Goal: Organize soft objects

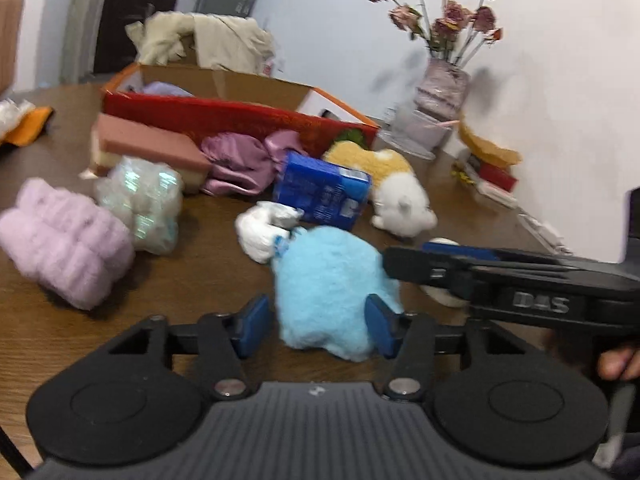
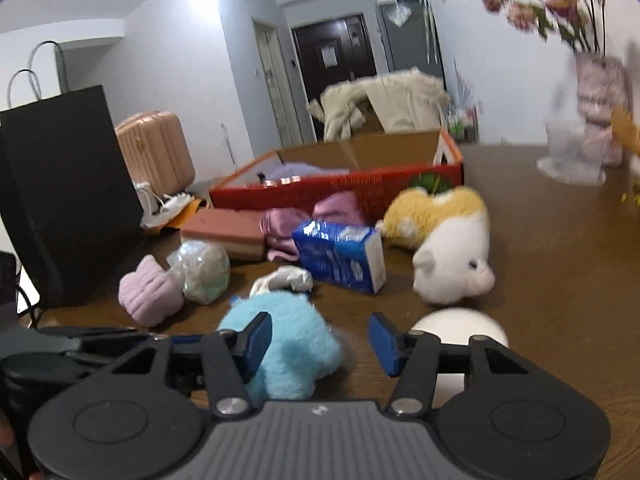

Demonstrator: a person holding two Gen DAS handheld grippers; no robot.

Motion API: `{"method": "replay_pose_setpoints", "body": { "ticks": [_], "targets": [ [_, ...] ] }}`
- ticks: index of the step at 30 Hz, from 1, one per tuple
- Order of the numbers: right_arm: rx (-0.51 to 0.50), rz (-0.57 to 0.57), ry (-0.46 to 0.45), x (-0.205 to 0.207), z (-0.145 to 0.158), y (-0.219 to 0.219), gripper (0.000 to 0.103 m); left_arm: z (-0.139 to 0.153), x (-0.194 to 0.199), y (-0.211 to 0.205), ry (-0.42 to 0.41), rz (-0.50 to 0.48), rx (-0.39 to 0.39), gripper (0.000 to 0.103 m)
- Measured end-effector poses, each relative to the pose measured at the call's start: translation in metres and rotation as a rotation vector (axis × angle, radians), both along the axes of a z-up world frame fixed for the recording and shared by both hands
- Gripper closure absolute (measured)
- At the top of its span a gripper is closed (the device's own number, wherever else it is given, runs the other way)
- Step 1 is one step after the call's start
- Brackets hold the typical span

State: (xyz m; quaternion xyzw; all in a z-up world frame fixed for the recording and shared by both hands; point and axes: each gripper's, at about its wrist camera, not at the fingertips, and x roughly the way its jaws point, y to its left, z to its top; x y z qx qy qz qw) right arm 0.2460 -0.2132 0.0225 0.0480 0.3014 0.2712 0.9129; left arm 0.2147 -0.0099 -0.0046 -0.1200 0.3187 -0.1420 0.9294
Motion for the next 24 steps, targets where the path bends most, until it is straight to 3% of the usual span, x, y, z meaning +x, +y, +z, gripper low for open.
{"method": "replay_pose_setpoints", "body": {
  "ticks": [5,9,11,18,22,23,24],
  "targets": [
    [0.084,-0.032,0.121,0.006,-0.009,-0.005,0.057,-0.004,0.003,0.004,0.019,-0.056,-0.098,0.065],
    [0.158,-0.082,0.173,0.005,-0.02,-0.012,0.071,-0.003,-0.003,0.002,0.01,-0.065,-0.092,0.07],
    [0.156,-0.087,0.163,0.0,-0.018,-0.01,0.079,0.001,-0.009,0.001,-0.01,-0.067,-0.09,0.072],
    [0.139,-0.092,0.114,-0.013,-0.003,-0.003,0.082,0.017,-0.019,0.002,-0.074,-0.062,-0.075,0.073],
    [0.177,-0.084,0.067,-0.009,0.017,-0.004,0.084,0.044,-0.014,0.008,-0.157,-0.063,-0.074,0.073],
    [0.19,-0.076,0.059,-0.004,0.024,-0.003,0.088,0.052,-0.009,0.011,-0.181,-0.064,-0.074,0.073],
    [0.199,-0.058,0.049,0.003,0.032,-0.001,0.098,0.061,-0.002,0.014,-0.204,-0.071,-0.08,0.075]
  ]
}}
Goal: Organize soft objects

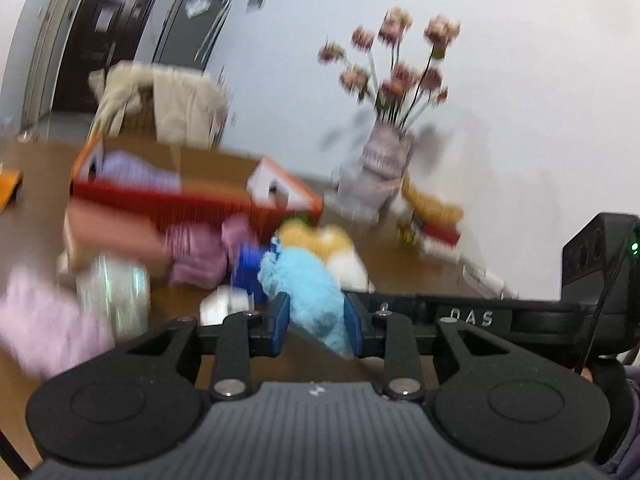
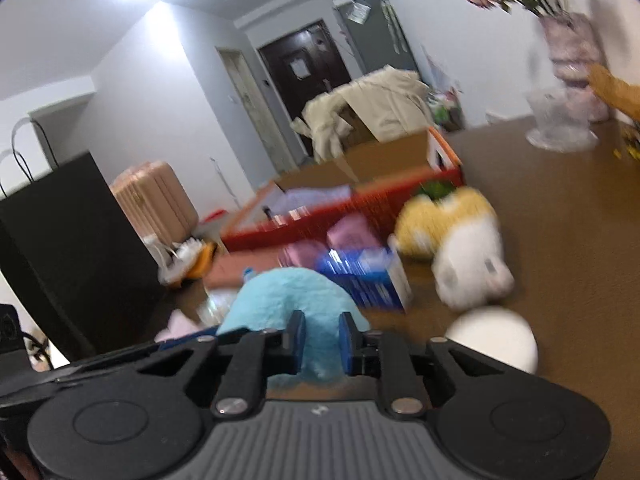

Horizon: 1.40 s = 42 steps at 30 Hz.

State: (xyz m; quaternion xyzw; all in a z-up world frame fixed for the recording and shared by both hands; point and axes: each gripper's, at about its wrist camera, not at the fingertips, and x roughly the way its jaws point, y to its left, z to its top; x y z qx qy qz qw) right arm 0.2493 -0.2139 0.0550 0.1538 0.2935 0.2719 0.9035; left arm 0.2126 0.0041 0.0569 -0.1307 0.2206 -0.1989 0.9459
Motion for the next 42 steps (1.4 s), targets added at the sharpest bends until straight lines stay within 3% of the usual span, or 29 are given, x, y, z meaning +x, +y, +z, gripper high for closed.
{"method": "replay_pose_setpoints", "body": {
  "ticks": [3,5,7,9,10,11,15,18,20,22,23,25,28,31,33,35,37,42],
  "targets": [
    [-0.012,0.056,-0.046,0.032,0.029,0.018,0.099,0.028,0.029,0.011,-0.052,0.016,0.018,0.078],
    [-0.043,0.108,-0.071,0.063,0.042,0.036,0.098,0.038,0.053,0.02,-0.06,0.024,0.02,0.092],
    [-0.097,0.112,-0.059,0.091,0.047,0.053,0.094,0.037,0.078,0.032,0.013,0.052,0.011,0.092],
    [-0.113,0.126,-0.07,0.104,0.047,0.06,0.088,0.027,0.084,0.042,0.044,0.084,0.029,0.083],
    [-0.11,0.128,-0.067,0.108,0.045,0.061,0.088,0.022,0.082,0.049,0.051,0.096,0.022,0.059],
    [-0.099,0.138,-0.054,0.11,0.041,0.062,0.084,0.014,0.077,0.057,0.061,0.114,0.012,0.043],
    [-0.044,0.21,0.0,0.095,0.015,0.063,0.062,-0.008,0.049,0.086,0.129,0.126,-0.026,0.043],
    [-0.027,0.242,0.066,0.087,-0.006,0.072,0.06,-0.023,0.036,0.086,0.192,0.108,-0.049,0.043],
    [-0.026,0.23,0.09,0.089,-0.012,0.08,0.055,-0.033,0.038,0.078,0.212,0.105,-0.015,0.047],
    [-0.006,0.23,0.104,0.093,-0.012,0.087,0.042,-0.038,0.044,0.07,0.222,0.102,0.013,0.052],
    [-0.006,0.235,0.109,0.094,-0.012,0.091,0.037,-0.04,0.049,0.067,0.229,0.099,0.017,0.062],
    [-0.048,0.258,0.101,0.091,-0.012,0.101,0.04,-0.041,0.054,0.059,0.246,0.095,0.028,0.078],
    [-0.08,0.227,0.105,0.09,-0.021,0.098,0.041,-0.046,0.058,0.049,0.256,0.066,0.007,0.086],
    [-0.031,0.18,0.135,0.091,-0.029,0.073,0.04,-0.049,0.058,0.038,0.276,0.015,-0.009,0.089],
    [-0.079,0.156,0.121,0.085,-0.029,0.066,0.041,-0.048,0.052,0.031,0.256,-0.015,0.01,0.081],
    [-0.153,0.199,0.081,0.074,-0.027,0.068,0.041,-0.043,0.045,0.032,0.233,-0.021,0.016,0.06],
    [-0.162,0.249,0.069,0.066,-0.025,0.065,0.042,-0.037,0.037,0.037,0.213,-0.049,0.028,0.047],
    [-0.064,0.197,0.073,0.062,-0.012,0.032,0.041,-0.022,0.034,0.045,0.146,-0.022,0.06,0.039]
  ]
}}
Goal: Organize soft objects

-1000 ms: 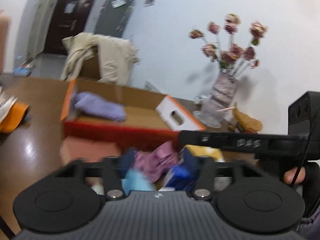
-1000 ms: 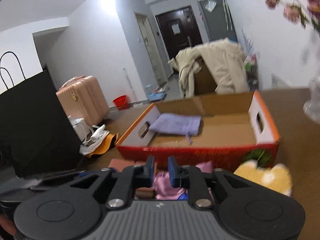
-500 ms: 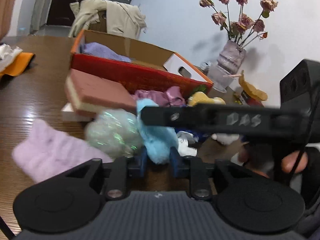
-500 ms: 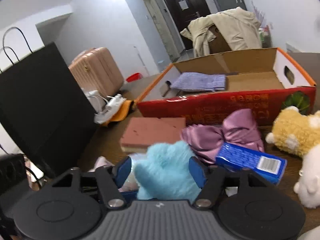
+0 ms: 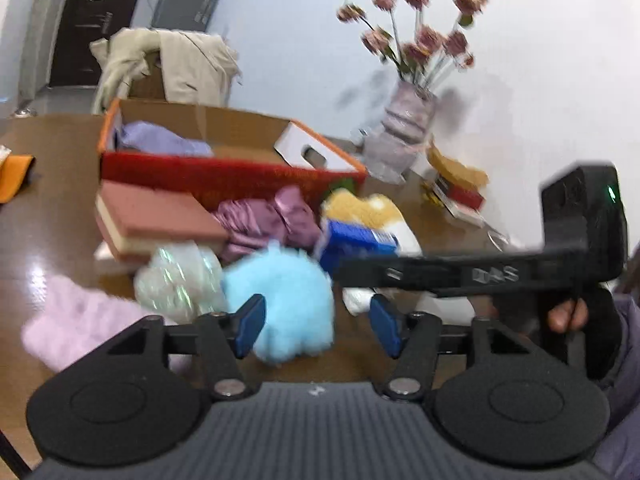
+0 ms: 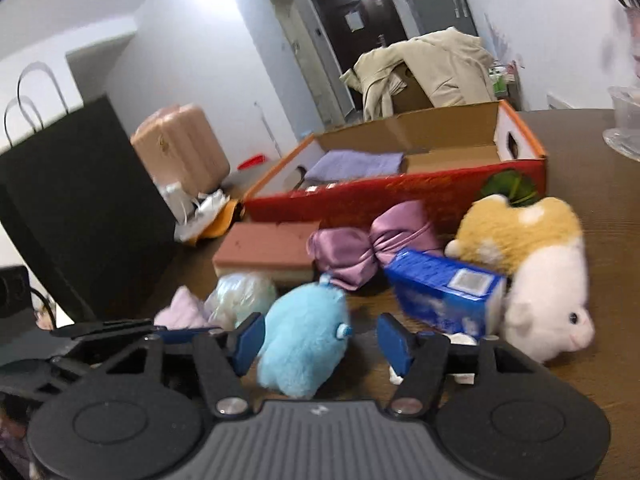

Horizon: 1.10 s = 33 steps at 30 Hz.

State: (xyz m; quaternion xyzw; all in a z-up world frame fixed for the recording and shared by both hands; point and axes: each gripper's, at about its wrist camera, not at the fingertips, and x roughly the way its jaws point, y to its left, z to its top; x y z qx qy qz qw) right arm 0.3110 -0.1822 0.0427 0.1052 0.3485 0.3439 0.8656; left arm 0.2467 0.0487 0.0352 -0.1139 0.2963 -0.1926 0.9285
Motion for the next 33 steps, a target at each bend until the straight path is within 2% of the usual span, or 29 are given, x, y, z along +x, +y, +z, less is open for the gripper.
{"method": "replay_pose_setpoints", "body": {
  "ticks": [2,4,6,8,11,12,14,17,20,24,27,30,33],
  "targets": [
    [0.04,-0.007,0.034,0.007,-0.003,-0.004,0.042,-0.003,0.016,-0.001,0.036,0.017,0.013,0.04],
    [0.036,-0.036,0.057,0.013,-0.012,-0.001,0.049,-0.009,0.03,-0.006,0.077,0.039,0.037,0.042],
    [0.024,-0.071,0.096,0.022,-0.022,0.004,0.049,-0.017,0.039,-0.01,0.113,0.054,0.045,0.042],
    [0.054,-0.08,0.137,0.03,-0.032,0.005,0.049,-0.023,0.044,-0.008,0.133,0.056,0.038,0.041],
    [0.106,-0.074,0.174,0.036,-0.041,0.005,0.052,-0.027,0.048,-0.001,0.149,0.074,0.018,0.041],
    [0.11,-0.077,0.176,0.038,-0.042,0.005,0.062,-0.027,0.049,0.0,0.155,0.077,0.014,0.041],
    [0.14,-0.083,0.18,0.039,-0.044,0.003,0.075,-0.03,0.052,0.0,0.17,0.08,0.01,0.04],
    [0.177,-0.081,0.209,0.041,-0.048,0.001,0.075,-0.032,0.054,-0.003,0.157,0.077,0.0,0.037],
    [0.184,-0.089,0.215,0.039,-0.048,0.0,0.077,-0.028,0.053,-0.008,0.14,0.083,0.007,0.045],
    [0.19,-0.076,0.149,0.031,-0.024,-0.002,0.078,-0.005,0.042,-0.012,0.09,0.096,0.0,0.046],
    [0.193,-0.058,0.062,0.031,0.017,0.003,0.078,0.031,0.042,-0.008,0.028,0.119,-0.014,0.046],
    [0.184,-0.037,0.01,0.056,0.05,0.018,0.078,0.061,0.07,0.009,0.004,0.153,-0.028,0.046],
    [0.174,-0.032,0.003,0.103,0.065,0.043,0.078,0.07,0.114,0.032,0.012,0.19,-0.041,0.046]
  ]
}}
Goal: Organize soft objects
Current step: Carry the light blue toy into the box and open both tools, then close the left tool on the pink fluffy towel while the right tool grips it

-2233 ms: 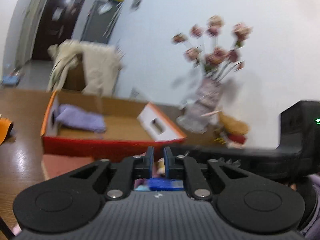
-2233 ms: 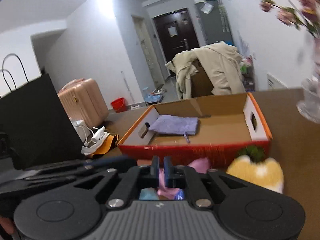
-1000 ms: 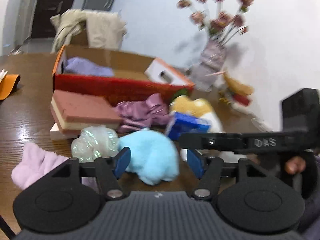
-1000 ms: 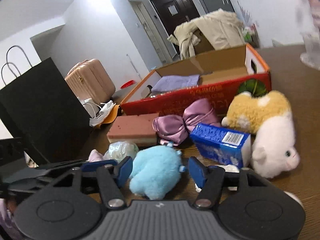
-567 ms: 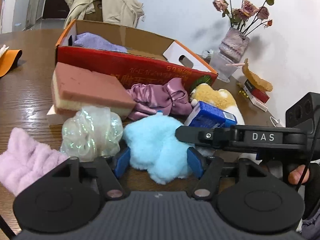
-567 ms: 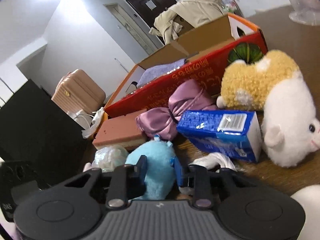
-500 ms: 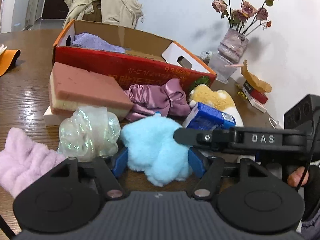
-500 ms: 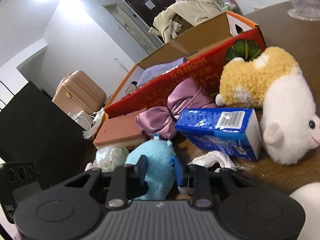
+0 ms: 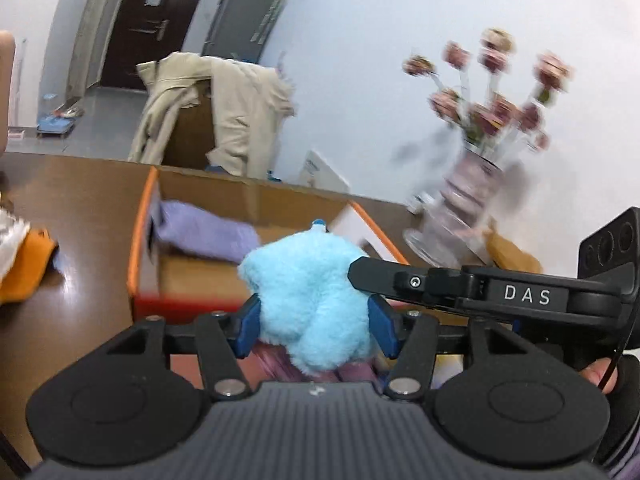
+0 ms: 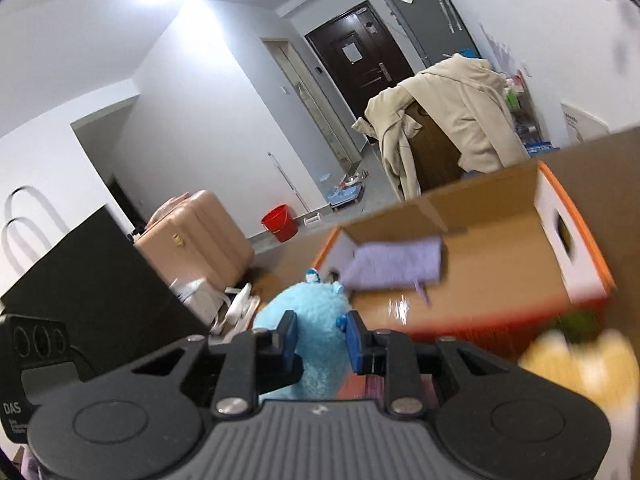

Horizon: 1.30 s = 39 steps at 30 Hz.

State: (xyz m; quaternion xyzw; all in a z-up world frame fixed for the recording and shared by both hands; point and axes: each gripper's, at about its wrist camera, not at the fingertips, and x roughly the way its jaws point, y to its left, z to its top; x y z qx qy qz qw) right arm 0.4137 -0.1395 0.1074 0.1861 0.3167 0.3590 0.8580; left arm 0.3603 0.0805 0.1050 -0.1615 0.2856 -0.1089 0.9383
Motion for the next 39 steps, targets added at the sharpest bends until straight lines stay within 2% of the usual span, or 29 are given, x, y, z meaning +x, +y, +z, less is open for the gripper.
{"method": "replay_pose_setpoints", "body": {
  "ticks": [4,8,9,11,13,15,18,21,22,25,27,29,32,35,37,39],
  "targets": [
    [0.014,0.003,0.114,0.071,-0.017,0.035,0.077,-0.012,0.058,0.029,0.073,0.053,0.007,0.046],
    [-0.025,-0.019,0.21,0.112,-0.051,0.064,0.077,-0.038,0.095,0.046,0.151,0.084,0.05,0.045],
    [-0.051,-0.027,0.223,0.115,-0.06,0.07,0.076,-0.042,0.096,0.047,0.157,0.093,0.067,0.045],
    [-0.126,-0.048,0.23,0.119,-0.074,0.079,0.076,-0.046,0.088,0.051,0.143,0.076,0.052,0.037],
    [-0.164,-0.042,0.239,0.118,-0.084,0.082,0.076,-0.044,0.076,0.056,0.122,0.083,0.059,0.034],
    [-0.171,-0.029,0.229,0.114,-0.083,0.078,0.076,-0.038,0.062,0.061,0.101,0.09,0.051,0.034],
    [-0.159,-0.037,0.18,0.1,-0.062,0.064,0.076,-0.022,0.039,0.058,0.07,0.102,0.086,0.034],
    [-0.157,-0.059,0.09,0.077,-0.025,0.044,0.073,-0.007,0.006,0.047,0.021,0.095,0.121,0.032],
    [-0.159,-0.066,0.057,0.063,-0.013,0.035,0.071,-0.003,-0.007,0.041,0.001,0.086,0.13,0.029],
    [-0.189,-0.092,-0.063,0.014,0.018,0.009,0.058,0.003,-0.05,0.023,-0.058,0.069,0.163,0.027],
    [-0.218,-0.098,-0.141,-0.02,0.03,-0.005,0.055,0.004,-0.075,0.011,-0.084,0.076,0.191,0.027],
    [-0.242,-0.123,-0.207,-0.057,0.036,-0.02,0.051,0.003,-0.106,0.0,-0.13,0.08,0.217,0.022],
    [-0.308,-0.175,-0.302,-0.113,0.032,-0.033,0.046,-0.008,-0.155,-0.014,-0.217,0.077,0.254,0.012],
    [-0.395,-0.226,-0.393,-0.166,0.012,-0.038,0.037,-0.027,-0.19,-0.024,-0.231,0.05,0.268,0.011],
    [-0.42,-0.26,-0.397,-0.198,-0.006,-0.039,0.035,-0.043,-0.211,-0.026,-0.215,0.024,0.251,0.011],
    [-0.416,-0.26,-0.363,-0.224,-0.027,-0.041,0.034,-0.057,-0.226,-0.026,-0.197,0.005,0.24,0.011]
  ]
}}
